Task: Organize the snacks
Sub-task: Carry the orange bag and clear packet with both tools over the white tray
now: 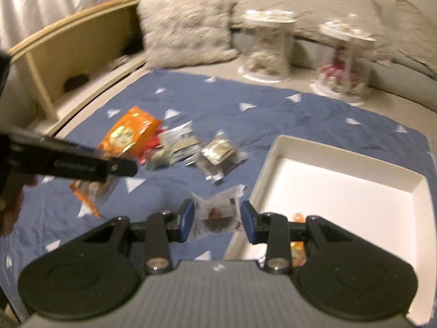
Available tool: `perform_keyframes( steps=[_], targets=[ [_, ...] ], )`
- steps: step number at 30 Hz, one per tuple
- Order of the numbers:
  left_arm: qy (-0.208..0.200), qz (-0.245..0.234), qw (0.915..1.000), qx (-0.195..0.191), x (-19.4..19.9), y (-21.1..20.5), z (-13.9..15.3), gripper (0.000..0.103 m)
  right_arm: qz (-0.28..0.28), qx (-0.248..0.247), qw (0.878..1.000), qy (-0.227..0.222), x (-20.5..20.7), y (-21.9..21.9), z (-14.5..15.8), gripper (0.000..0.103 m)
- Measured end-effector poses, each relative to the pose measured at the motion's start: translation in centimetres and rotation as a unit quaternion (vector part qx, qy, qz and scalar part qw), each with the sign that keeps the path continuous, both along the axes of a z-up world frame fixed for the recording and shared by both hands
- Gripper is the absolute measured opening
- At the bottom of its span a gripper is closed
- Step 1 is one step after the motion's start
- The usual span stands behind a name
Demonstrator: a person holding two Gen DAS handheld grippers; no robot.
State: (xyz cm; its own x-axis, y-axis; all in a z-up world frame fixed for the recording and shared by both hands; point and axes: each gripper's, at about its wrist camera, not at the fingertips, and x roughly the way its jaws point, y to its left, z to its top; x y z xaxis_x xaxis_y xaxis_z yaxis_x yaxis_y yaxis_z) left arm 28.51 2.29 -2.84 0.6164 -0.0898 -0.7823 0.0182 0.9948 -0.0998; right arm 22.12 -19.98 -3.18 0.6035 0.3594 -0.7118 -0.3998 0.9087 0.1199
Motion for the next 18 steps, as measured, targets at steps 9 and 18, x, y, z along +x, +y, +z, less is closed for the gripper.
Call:
perform_keyframes(
  steps=[9, 18],
  targets=[
    [0.000, -0.036, 0.9992, -0.017, 0.2, -5.0, -0.1, 0.044, -0.074, 0.008, 0.997, -0.004, -0.4, -6.8, 0.0, 0.044],
    [0.017, -0.077, 0.9956, -0.050, 1.1, -11.1, -1.3, 0.044, -0.137, 0.005, 0.991, 0.005, -1.9, -12.6, -0.8, 0.044]
  ],
)
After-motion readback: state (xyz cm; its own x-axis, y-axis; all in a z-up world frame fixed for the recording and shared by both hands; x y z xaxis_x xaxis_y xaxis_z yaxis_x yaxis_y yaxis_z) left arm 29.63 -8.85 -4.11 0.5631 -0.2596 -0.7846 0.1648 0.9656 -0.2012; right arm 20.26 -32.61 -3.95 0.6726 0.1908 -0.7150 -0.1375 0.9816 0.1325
